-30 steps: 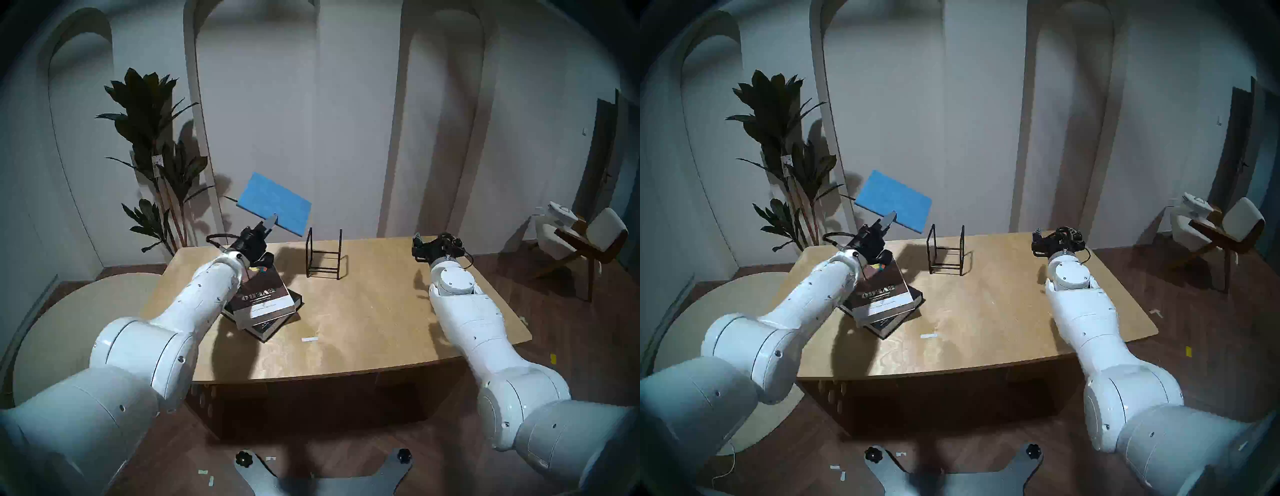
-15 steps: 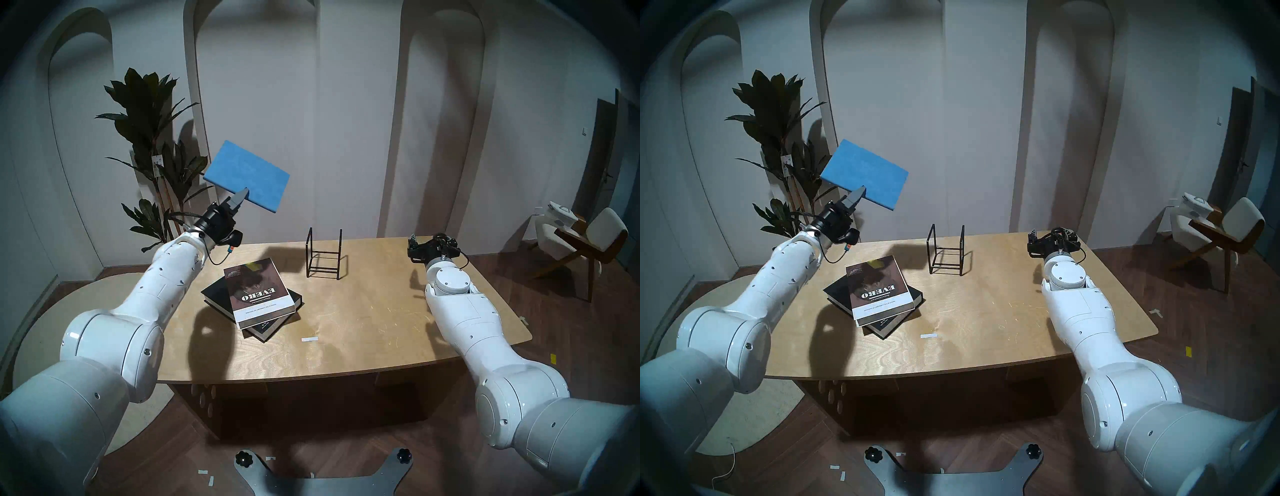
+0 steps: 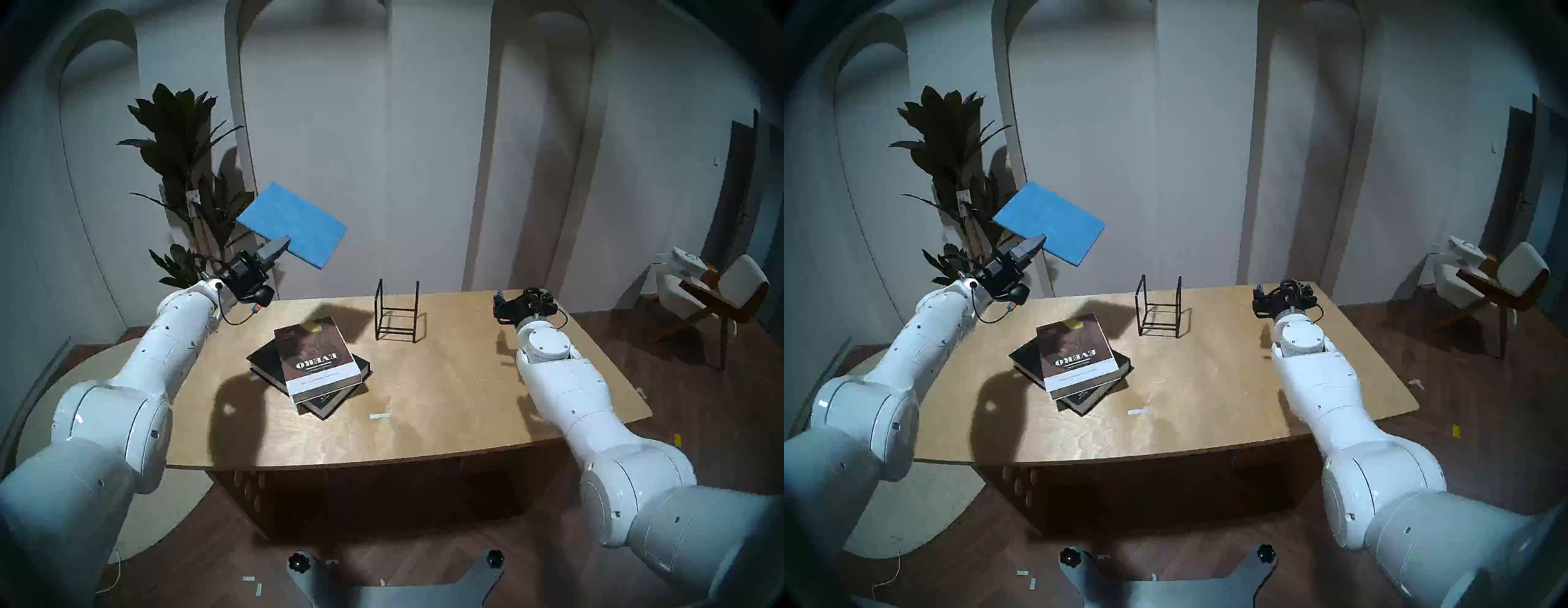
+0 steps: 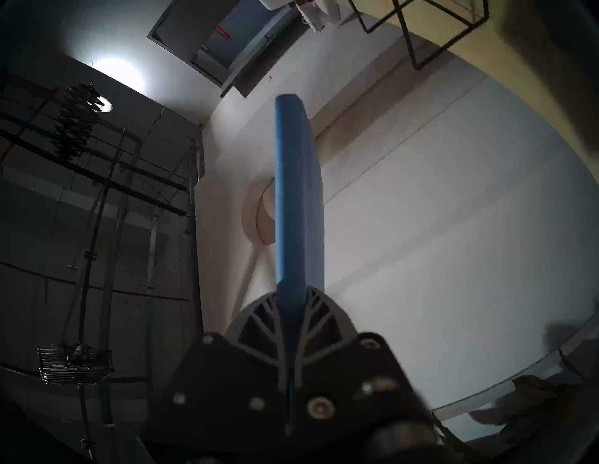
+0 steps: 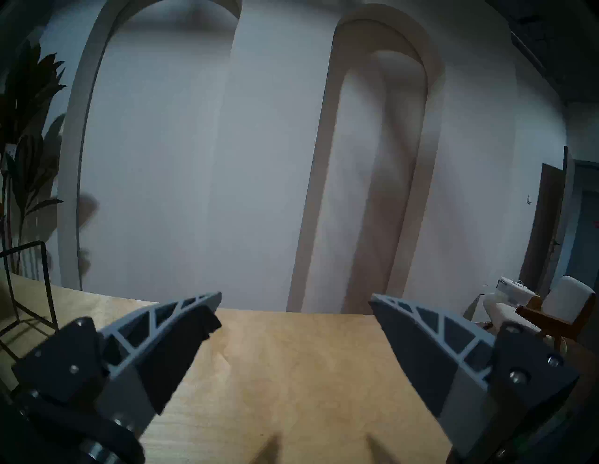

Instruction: Stack the books into one stack

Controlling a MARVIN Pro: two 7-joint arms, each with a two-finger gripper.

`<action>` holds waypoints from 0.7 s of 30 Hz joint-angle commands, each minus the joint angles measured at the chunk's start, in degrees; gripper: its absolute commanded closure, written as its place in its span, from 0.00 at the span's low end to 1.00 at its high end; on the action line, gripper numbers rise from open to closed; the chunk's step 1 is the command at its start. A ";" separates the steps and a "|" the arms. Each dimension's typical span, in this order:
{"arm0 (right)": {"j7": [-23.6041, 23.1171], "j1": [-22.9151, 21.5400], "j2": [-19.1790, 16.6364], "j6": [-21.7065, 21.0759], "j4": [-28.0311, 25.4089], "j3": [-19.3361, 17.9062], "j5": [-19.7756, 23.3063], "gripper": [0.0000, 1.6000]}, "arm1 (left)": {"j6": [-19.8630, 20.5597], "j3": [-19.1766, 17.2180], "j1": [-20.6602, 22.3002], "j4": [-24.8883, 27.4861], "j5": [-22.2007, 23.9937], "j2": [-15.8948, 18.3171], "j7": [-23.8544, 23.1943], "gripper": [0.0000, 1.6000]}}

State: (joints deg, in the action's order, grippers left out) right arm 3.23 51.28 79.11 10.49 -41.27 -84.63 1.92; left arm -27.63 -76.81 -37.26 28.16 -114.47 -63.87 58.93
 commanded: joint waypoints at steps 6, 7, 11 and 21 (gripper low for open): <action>-0.26 -2.42 0.52 0.13 0.54 0.85 -0.66 0.00 | -11.04 2.33 -1.87 3.89 -0.47 3.96 1.87 1.00; -0.30 -2.49 0.56 0.13 0.66 0.95 -0.73 0.00 | -11.91 2.60 -2.07 4.12 -0.48 4.22 1.99 1.00; -0.38 -2.85 0.56 0.15 1.20 1.21 -0.99 0.00 | -15.61 3.82 -3.22 5.21 -0.91 5.87 2.20 1.00; -0.51 -3.74 0.58 0.23 2.52 1.70 -1.55 0.00 | -24.09 6.02 -5.76 8.90 -1.26 10.08 0.56 1.00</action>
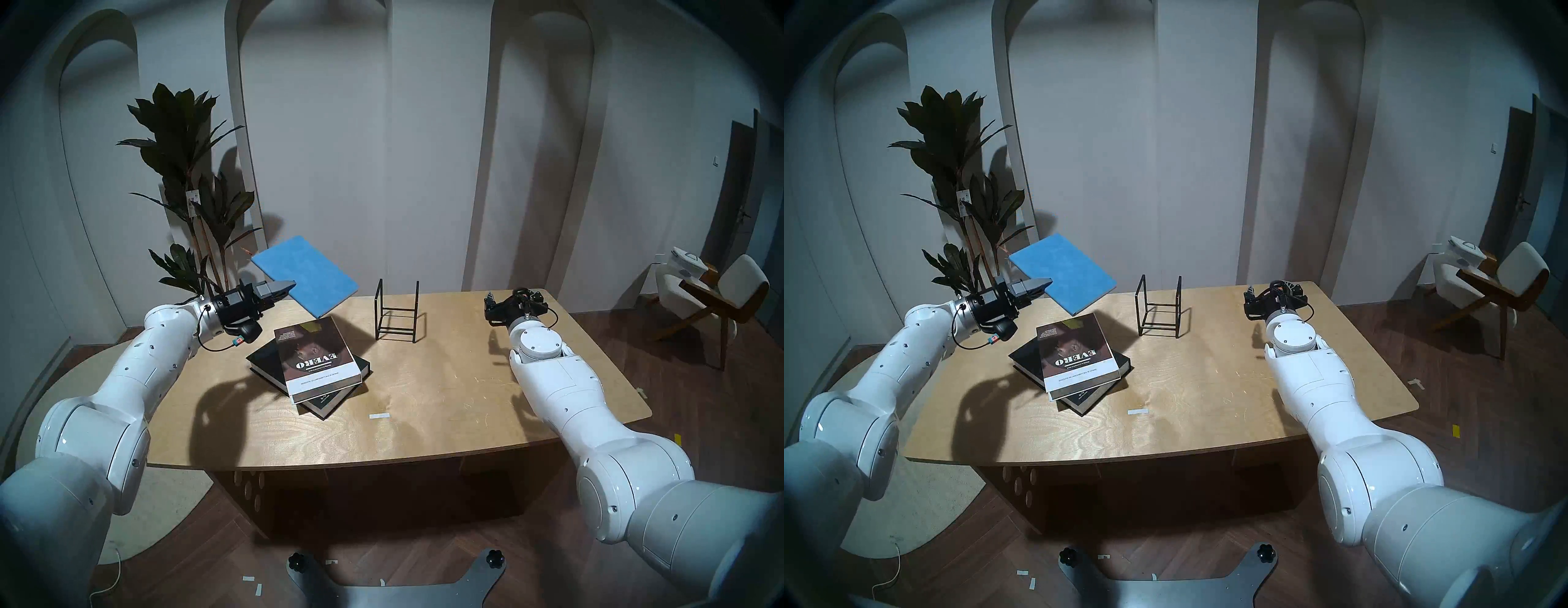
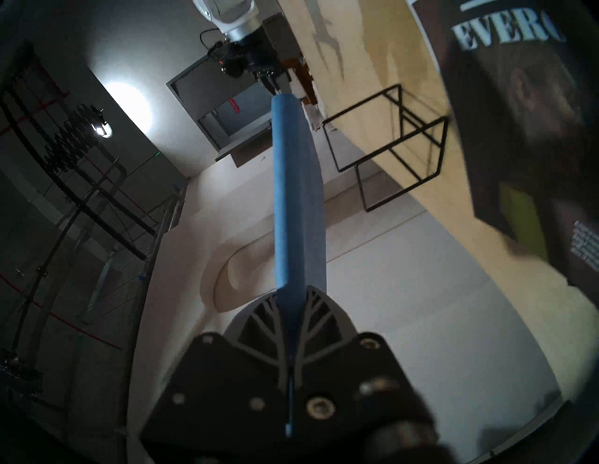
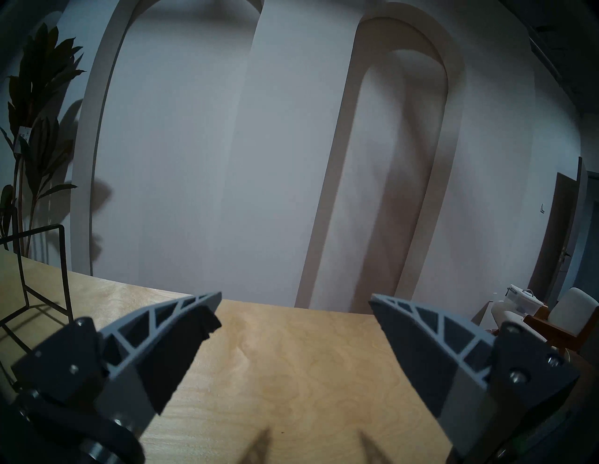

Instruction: Stack the books into one stack

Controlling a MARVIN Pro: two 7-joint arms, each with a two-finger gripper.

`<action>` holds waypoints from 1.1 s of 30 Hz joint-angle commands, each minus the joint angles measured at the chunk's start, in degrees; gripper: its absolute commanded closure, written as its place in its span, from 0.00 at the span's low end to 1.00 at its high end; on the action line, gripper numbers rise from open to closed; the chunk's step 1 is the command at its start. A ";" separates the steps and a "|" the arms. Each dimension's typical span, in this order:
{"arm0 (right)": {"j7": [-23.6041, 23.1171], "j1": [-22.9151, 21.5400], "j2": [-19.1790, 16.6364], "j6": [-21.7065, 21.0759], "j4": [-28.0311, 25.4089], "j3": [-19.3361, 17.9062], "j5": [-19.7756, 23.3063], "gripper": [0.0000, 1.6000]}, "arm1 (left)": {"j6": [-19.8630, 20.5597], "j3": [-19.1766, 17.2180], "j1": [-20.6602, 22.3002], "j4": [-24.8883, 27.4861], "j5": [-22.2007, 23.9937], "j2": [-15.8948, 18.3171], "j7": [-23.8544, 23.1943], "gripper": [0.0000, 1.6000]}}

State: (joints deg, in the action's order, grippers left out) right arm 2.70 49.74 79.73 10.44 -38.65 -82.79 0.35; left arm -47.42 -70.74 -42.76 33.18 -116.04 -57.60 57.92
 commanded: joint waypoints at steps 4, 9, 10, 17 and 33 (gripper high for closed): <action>-0.03 -2.55 -0.02 0.31 0.43 -0.04 -0.18 0.00 | -7.58 0.25 -1.20 5.71 0.71 5.30 -1.72 1.00; -0.08 -3.06 0.04 0.38 1.15 0.01 -0.40 0.00 | -7.58 0.44 -3.06 8.39 1.34 6.57 -4.78 1.00; -0.09 -3.16 0.05 0.39 1.29 0.01 -0.45 0.00 | -7.58 0.44 -3.34 8.99 1.48 6.81 -5.00 1.00; -0.16 -3.75 0.15 0.50 2.21 -0.02 -0.69 0.00 | -7.58 0.35 -4.56 14.19 2.82 7.62 -5.28 1.00; -0.33 -4.87 0.40 0.71 4.02 -0.27 -1.02 0.00 | -7.58 -0.83 -10.32 21.96 10.85 8.84 -5.57 1.00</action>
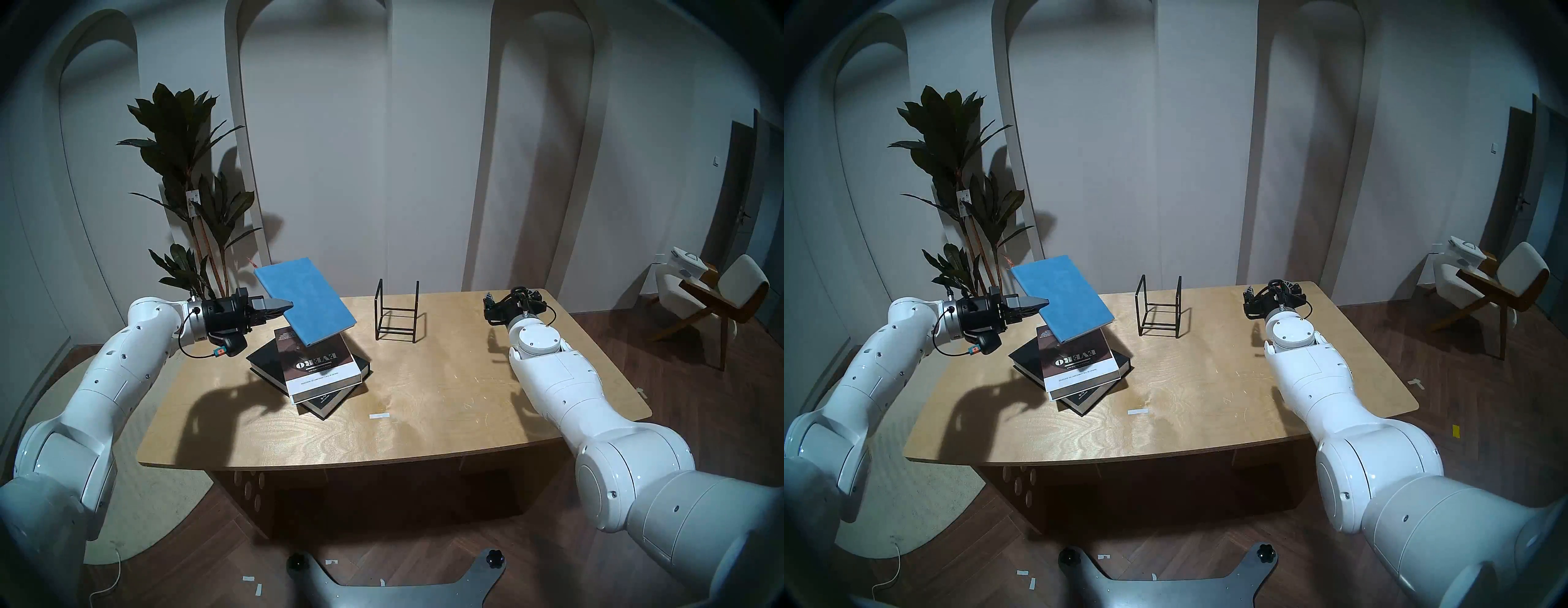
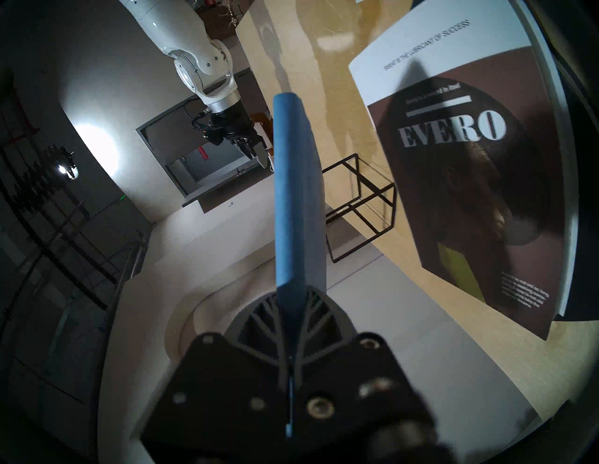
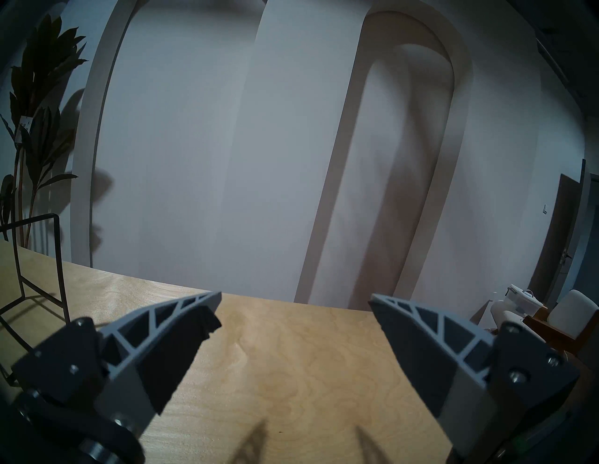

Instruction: Stack the books into one stack

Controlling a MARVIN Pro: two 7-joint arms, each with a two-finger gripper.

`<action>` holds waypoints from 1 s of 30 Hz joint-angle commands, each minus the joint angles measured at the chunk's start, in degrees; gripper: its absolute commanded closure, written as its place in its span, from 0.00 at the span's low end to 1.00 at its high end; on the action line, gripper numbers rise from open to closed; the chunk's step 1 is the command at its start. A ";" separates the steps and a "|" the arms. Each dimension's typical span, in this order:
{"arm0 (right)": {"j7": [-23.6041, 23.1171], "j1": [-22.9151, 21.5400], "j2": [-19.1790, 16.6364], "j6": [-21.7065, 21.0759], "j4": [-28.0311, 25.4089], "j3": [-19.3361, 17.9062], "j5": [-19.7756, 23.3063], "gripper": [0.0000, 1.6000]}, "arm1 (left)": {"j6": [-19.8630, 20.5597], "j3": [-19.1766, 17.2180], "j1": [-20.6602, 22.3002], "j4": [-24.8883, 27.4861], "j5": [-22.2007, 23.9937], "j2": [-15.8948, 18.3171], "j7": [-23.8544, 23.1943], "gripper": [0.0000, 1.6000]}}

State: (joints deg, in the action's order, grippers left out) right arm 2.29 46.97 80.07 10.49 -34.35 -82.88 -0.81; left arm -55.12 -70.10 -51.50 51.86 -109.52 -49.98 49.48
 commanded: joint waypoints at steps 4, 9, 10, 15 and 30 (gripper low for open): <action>0.03 -2.53 0.17 0.82 0.37 -0.31 0.06 0.00 | 0.12 -2.01 -3.02 4.69 7.16 1.53 2.36 1.00; -0.04 -3.03 0.30 1.07 1.17 -0.47 -0.04 0.00 | 0.12 -1.64 -4.38 6.33 10.95 0.69 1.52 1.00; -0.05 -3.13 0.32 1.13 1.33 -0.49 -0.06 0.00 | 0.12 -1.41 -4.61 6.60 11.49 0.46 1.13 1.00; -0.10 -3.59 0.43 1.47 2.12 -0.62 -0.15 0.00 | 0.12 -0.12 -6.33 7.52 14.70 -0.47 -0.15 1.00; -0.22 -5.38 0.80 3.60 5.50 -0.96 -0.57 0.00 | 0.12 0.68 -3.56 3.12 24.11 -1.31 -13.33 1.00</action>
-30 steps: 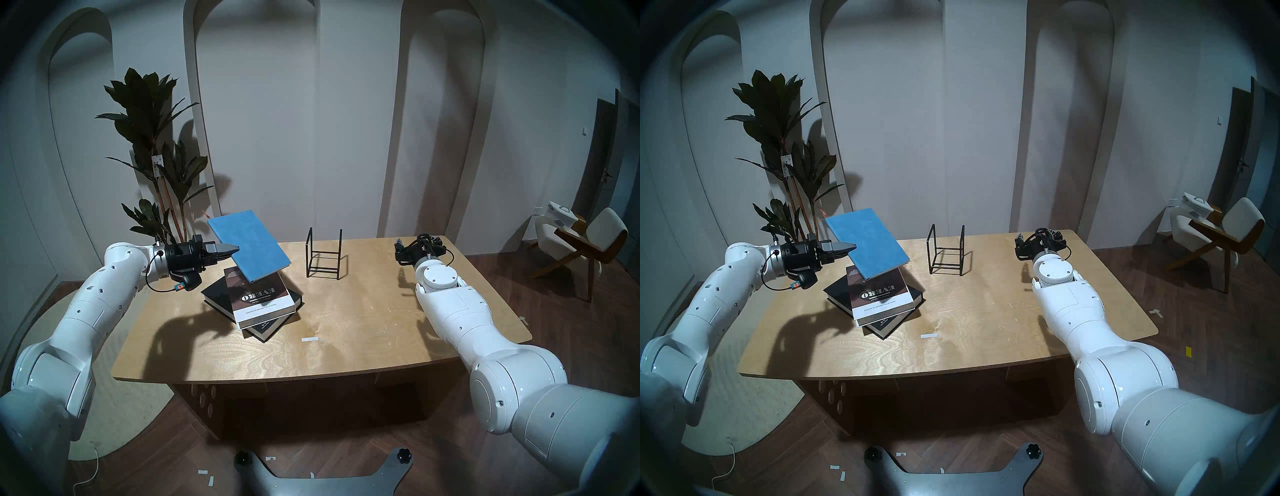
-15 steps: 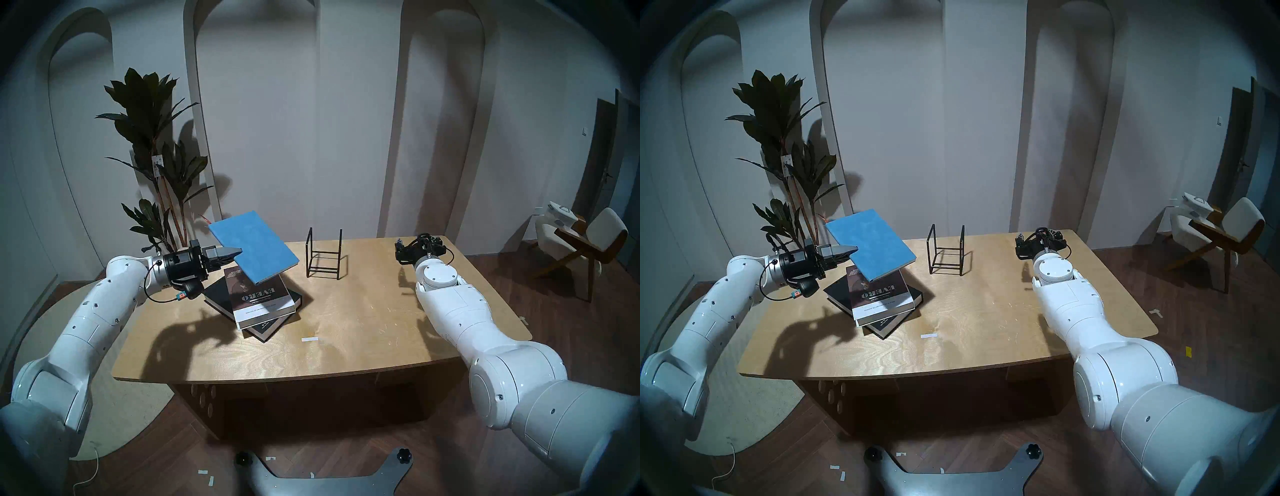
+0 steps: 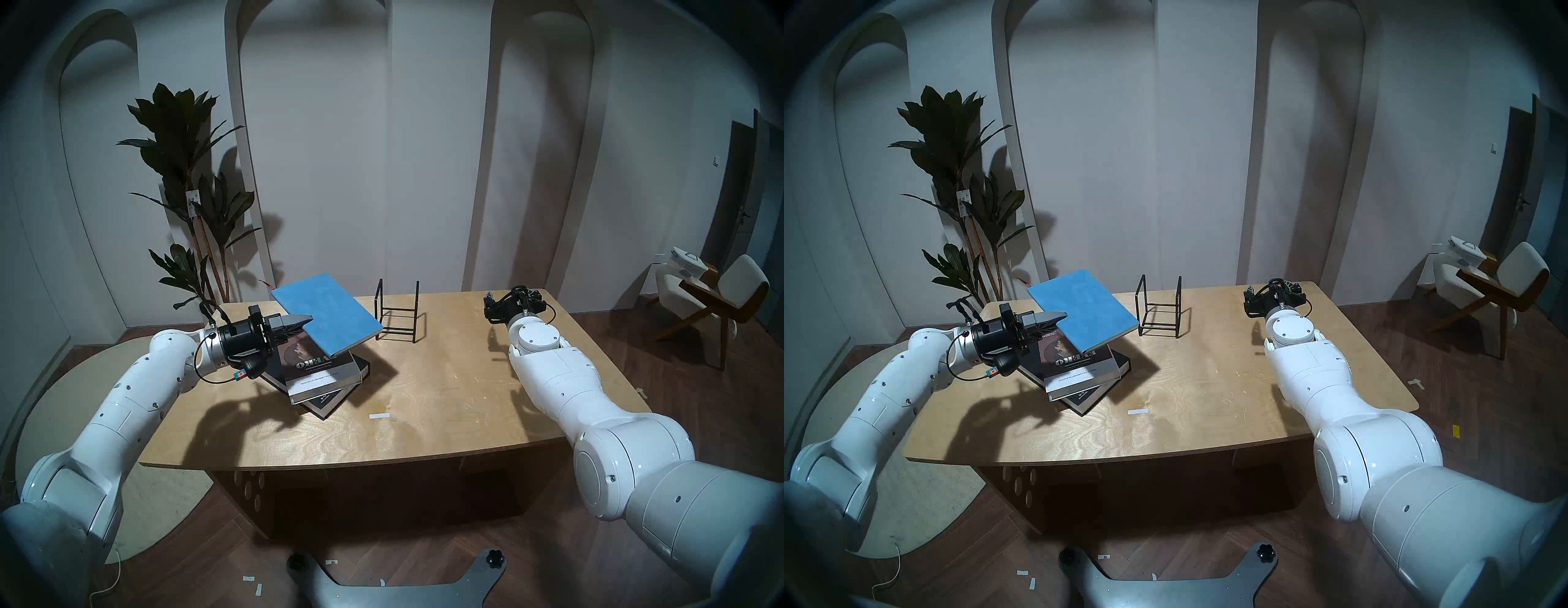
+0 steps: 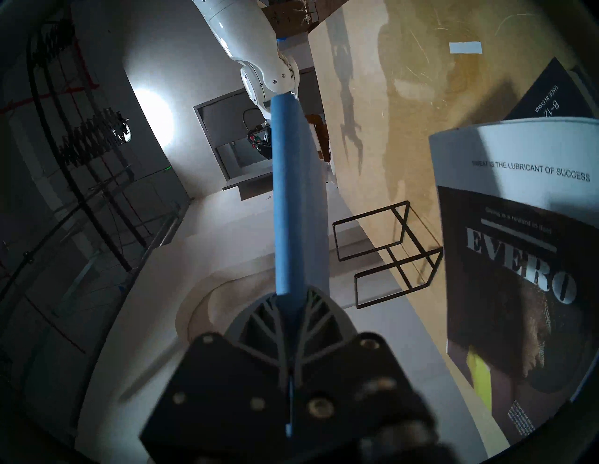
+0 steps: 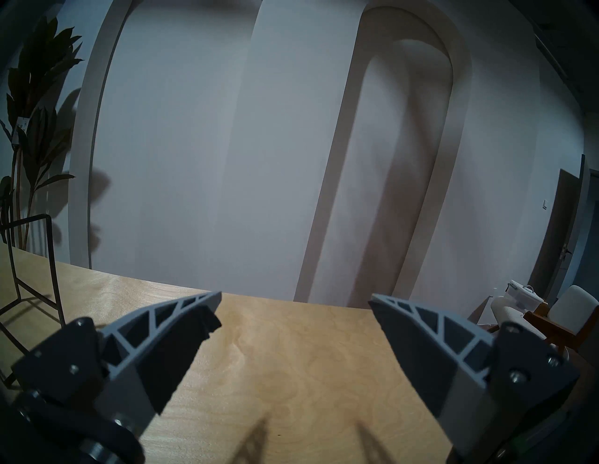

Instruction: Stack the books into one stack

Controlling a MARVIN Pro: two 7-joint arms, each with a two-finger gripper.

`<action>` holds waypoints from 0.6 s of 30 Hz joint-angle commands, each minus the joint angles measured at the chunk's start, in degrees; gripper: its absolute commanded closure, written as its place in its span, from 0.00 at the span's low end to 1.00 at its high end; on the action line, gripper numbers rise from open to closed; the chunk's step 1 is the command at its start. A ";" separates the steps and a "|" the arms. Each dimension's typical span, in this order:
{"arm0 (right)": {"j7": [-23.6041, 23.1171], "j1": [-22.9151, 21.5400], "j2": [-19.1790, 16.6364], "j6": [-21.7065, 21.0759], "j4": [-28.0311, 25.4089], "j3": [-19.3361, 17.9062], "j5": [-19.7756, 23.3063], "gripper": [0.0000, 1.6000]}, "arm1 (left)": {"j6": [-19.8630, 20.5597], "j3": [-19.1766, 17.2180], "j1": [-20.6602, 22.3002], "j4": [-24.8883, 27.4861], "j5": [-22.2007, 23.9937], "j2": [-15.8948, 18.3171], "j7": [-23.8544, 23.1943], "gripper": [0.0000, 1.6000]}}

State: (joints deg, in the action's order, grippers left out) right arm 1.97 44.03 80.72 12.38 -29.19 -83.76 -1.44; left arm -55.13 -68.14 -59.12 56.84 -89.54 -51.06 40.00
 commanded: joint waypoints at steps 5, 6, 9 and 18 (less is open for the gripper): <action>0.06 -2.97 0.26 2.42 1.37 -0.20 -0.11 0.00 | 0.13 -1.41 5.52 -4.65 7.43 -1.05 -8.94 1.00; 0.05 -3.07 0.28 2.59 1.59 -0.21 -0.13 0.00 | 0.13 -1.27 5.41 -4.93 8.08 -1.16 -9.70 1.00; 0.04 -3.49 0.35 3.21 2.42 -0.27 -0.24 0.00 | 0.13 -0.70 4.91 -5.59 10.64 -1.60 -12.77 1.00; 0.02 -4.81 0.57 5.12 5.06 -0.44 -0.57 0.00 | 0.13 0.22 4.73 -7.74 17.42 -1.61 -22.84 1.00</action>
State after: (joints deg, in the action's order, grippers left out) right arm 1.84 41.99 81.11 15.22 -24.93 -84.15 -2.02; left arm -55.12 -67.88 -56.65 49.53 -77.37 -52.86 21.91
